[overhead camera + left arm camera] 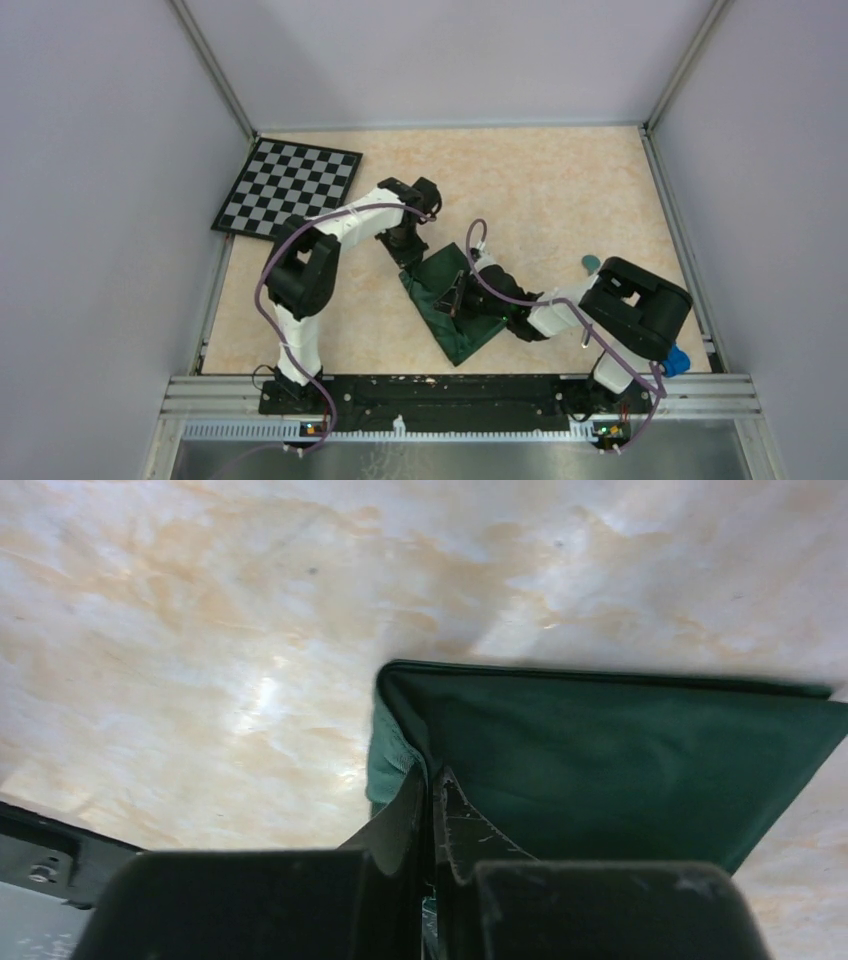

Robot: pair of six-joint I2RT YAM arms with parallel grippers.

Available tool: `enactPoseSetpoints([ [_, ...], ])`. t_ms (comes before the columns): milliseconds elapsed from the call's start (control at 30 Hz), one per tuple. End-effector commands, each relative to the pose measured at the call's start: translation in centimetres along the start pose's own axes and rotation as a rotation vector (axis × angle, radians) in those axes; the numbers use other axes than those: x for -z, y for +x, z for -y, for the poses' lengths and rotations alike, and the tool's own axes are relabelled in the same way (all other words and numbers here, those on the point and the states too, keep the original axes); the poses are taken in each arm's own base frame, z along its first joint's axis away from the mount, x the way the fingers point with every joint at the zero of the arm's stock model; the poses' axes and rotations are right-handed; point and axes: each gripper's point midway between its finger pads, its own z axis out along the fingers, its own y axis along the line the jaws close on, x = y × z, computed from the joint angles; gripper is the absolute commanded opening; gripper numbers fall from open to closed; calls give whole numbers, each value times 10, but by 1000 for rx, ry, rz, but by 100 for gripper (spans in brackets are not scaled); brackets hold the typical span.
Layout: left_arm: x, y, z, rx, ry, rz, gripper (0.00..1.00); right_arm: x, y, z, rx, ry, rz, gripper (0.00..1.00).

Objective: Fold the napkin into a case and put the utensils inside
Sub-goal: Fold the lower triangle-folded napkin at the center of the board.

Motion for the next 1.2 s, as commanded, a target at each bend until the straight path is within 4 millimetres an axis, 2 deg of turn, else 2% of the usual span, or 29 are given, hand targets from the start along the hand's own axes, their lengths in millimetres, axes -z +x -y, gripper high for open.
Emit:
enactPoseSetpoints([
  [0, -2, -13, 5, 86, -100, 86, 0, 9, -3, 13, -15, 40, 16, 0],
  [167, -14, -14, 12, 55, -121, 83, 0, 12, -9, 17, 32, 59, 26, 0],
  [400, -25, -16, 13, 16, -123, 93, 1, 14, -26, 13, 189, 85, 26, 0],
  [467, -25, -18, 16, 2, -104, 98, 9, 13, -27, 19, 195, 95, 11, 0],
  [500, -23, -19, 17, -1, -97, 104, 17, 12, -26, 17, 196, 75, 9, 0],
  [633, -10, -24, 25, -40, -14, 135, 64, 7, -23, 21, 187, 70, -9, 0],
  [667, -3, -26, 26, -46, 10, 144, 73, 6, -23, 21, 185, 69, -11, 0],
  [733, 12, -28, 31, -71, 73, 158, 85, 5, -24, 20, 189, 68, -14, 0],
  [867, 47, -32, 41, -170, 219, 202, 96, 3, -25, 21, 186, 76, -16, 0],
  [967, 75, -34, 44, -279, 343, 250, 99, 3, -25, 21, 184, 80, -15, 0],
  [1067, 87, -32, 37, -361, 449, 295, 99, 2, -26, 19, 183, 79, -17, 0],
  [1167, 85, -26, 23, -386, 555, 298, 93, 3, -27, 19, 198, 80, -15, 0],
])
